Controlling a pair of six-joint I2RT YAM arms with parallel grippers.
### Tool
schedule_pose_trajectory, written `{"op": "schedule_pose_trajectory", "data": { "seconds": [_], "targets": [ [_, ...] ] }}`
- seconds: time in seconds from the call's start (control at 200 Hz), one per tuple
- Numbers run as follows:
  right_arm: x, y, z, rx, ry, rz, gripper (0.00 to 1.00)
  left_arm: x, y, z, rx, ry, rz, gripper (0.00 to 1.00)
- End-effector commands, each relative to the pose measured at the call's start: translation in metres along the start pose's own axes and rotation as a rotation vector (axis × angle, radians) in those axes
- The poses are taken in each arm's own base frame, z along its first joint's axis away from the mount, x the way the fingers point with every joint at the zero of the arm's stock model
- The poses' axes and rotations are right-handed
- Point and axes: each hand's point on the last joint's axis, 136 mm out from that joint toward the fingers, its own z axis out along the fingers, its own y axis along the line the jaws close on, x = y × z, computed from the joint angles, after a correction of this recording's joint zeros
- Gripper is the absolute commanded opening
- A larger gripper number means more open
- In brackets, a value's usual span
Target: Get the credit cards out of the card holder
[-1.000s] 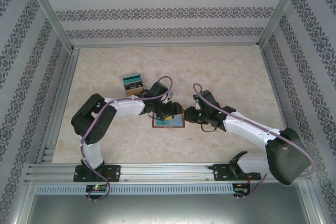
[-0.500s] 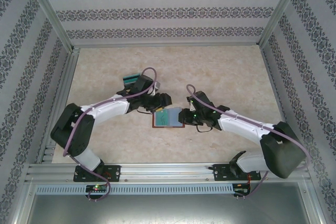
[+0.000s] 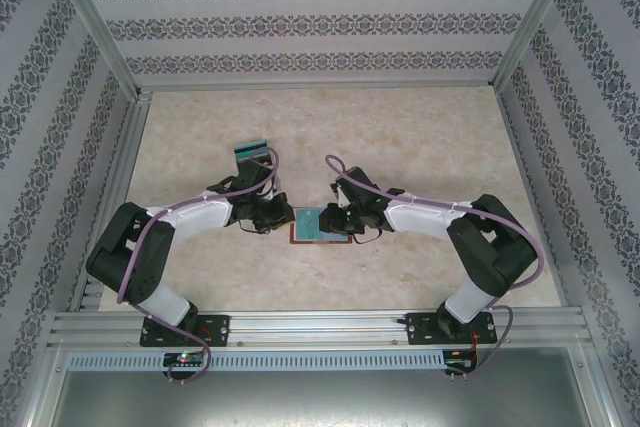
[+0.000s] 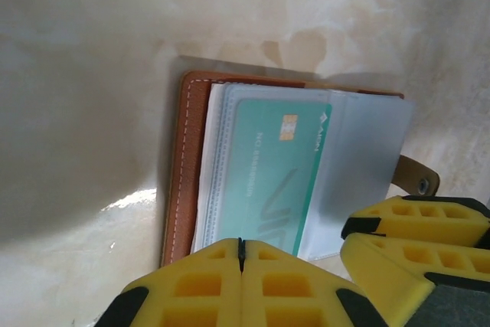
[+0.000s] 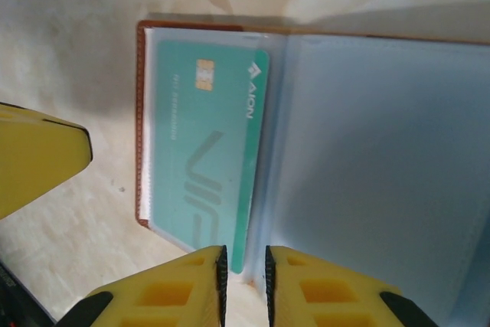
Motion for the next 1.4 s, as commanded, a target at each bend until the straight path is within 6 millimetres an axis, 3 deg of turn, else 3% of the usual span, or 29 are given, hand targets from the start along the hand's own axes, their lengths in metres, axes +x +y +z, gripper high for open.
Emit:
{"op": "schedule_pose_trajectory", "data": {
  "seconds": [0.0,0.395,0.769,0.944,1.034,1.394],
  "targets": [
    [-0.007,0.014,0.004,-0.043,0.007,0.003,0.24,0.003,0.003,0.008,0.007,0.028,0.006,0.05],
    [-0.011,0.006,0.017,-0.034,0.036,0.029,0.23,0.014,0.019,0.024,-0.045,0.084,-0.013,0.08],
    [-0.009,0.002,0.024,-0.044,0.059,0.045,0.18,0.016,0.019,0.027,-0.059,0.095,-0.012,0.08],
    [-0.011,-0.001,0.023,-0.053,0.056,0.058,0.15,0.017,0.019,0.029,-0.065,0.102,-0.009,0.08],
    [-0.011,-0.001,0.022,-0.060,0.054,0.062,0.00,0.017,0.019,0.029,-0.067,0.103,-0.010,0.07],
    [-0.012,-0.019,0.001,-0.042,0.016,0.094,0.00,0.019,0.031,0.027,-0.117,0.103,-0.015,0.05]
  ]
}}
